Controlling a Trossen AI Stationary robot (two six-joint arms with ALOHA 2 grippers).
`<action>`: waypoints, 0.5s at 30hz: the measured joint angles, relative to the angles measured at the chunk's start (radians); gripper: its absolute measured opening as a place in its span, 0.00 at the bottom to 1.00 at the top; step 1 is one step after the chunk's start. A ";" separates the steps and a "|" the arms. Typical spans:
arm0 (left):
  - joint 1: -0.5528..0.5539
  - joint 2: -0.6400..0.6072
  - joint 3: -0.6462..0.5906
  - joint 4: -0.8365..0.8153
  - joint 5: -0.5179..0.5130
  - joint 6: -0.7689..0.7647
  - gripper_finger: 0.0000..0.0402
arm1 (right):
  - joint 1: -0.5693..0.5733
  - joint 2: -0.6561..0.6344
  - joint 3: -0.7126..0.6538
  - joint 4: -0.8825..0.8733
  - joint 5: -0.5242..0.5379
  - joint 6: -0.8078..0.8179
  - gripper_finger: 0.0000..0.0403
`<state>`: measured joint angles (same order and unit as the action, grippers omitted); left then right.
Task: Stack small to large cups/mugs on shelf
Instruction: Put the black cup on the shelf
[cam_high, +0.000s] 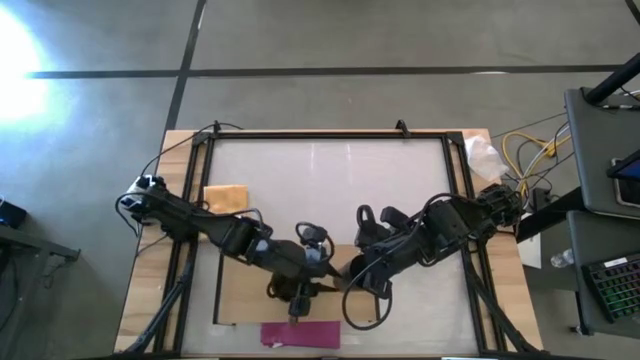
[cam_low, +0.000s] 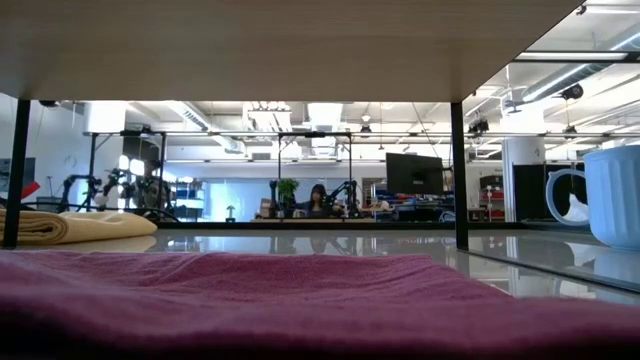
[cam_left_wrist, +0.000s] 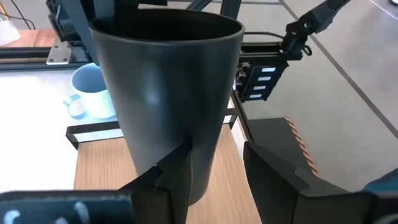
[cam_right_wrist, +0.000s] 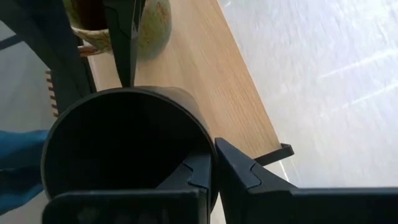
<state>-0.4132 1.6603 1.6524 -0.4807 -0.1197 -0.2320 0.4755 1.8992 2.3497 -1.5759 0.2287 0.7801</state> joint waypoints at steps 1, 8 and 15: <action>0.005 -0.001 0.000 0.001 0.001 -0.001 0.32 | 0.000 0.000 0.000 0.000 0.000 0.000 0.02; 0.027 -0.001 -0.002 0.003 -0.002 -0.001 0.32 | 0.000 -0.001 0.000 0.003 -0.026 0.009 0.02; 0.035 0.007 -0.005 0.005 -0.006 -0.022 0.32 | 0.000 -0.001 -0.001 0.006 -0.032 0.022 0.02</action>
<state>-0.3780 1.6674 1.6472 -0.4755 -0.1254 -0.2539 0.4759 1.8984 2.3485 -1.5701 0.1963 0.8021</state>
